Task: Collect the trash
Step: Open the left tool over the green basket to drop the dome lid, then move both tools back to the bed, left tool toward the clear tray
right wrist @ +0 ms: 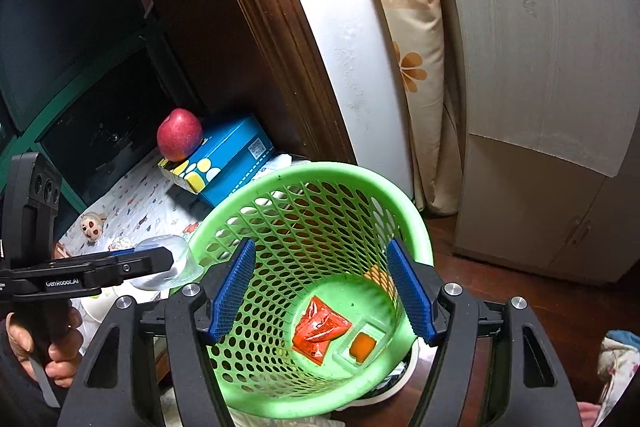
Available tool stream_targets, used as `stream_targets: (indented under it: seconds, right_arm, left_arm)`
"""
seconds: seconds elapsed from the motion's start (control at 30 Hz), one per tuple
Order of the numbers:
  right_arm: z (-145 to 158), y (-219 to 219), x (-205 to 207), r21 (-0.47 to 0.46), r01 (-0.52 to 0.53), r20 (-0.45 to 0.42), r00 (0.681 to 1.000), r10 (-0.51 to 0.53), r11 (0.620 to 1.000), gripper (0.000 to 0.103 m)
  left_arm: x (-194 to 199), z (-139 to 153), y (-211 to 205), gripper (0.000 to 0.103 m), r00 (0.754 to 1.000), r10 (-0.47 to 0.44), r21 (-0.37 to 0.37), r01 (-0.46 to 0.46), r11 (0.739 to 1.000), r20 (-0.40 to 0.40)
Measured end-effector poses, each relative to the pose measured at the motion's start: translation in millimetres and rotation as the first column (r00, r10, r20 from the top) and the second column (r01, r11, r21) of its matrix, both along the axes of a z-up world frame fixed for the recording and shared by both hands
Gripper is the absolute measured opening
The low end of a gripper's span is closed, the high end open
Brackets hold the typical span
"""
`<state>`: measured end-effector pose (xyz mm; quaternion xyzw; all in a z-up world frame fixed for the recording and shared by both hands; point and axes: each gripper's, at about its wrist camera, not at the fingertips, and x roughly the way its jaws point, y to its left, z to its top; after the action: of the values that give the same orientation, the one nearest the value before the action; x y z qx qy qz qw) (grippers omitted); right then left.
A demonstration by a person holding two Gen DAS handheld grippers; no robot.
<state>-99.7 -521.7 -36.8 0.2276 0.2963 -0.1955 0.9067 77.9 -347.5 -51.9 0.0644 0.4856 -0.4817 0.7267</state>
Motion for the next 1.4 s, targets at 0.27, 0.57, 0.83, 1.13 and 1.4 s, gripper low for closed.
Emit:
stream_targets:
  seconds: [0.27, 0.57, 0.83, 1.13, 1.4]
  right_arm:
    - [0, 2, -3, 0.007, -0.001, 0.002, 1.0, 0.001, 1.0, 0.066]
    - [8, 25, 8, -0.001, -0.052, 0.017, 0.999, 0.052, 0.999, 0.069]
    - [19, 63, 29, -0.02, -0.137, 0.029, 0.99, 0.138, 0.99, 0.071]
    - [19, 112, 64, -0.019, -0.259, 0.028, 0.965, 0.26, 0.966, 0.073]
    - [17, 156, 94, -0.011, -0.369, 0.021, 0.929, 0.37, 0.929, 0.073]
  left_arm:
    - [-3, 1, 6, 0.073, 1.0, 0.013, -0.016, -0.013, 1.0, -0.007]
    - [6, 26, 59, 0.073, 0.989, 0.119, -0.014, -0.118, 0.993, 0.087]
    - [15, 41, 131, 0.073, 0.955, 0.254, -0.029, -0.252, 0.967, 0.152]
    - [41, 28, 238, 0.073, 0.872, 0.46, 0.021, -0.47, 0.883, 0.165]
    - [57, 10, 327, 0.074, 0.758, 0.637, 0.056, -0.648, 0.76, 0.139]
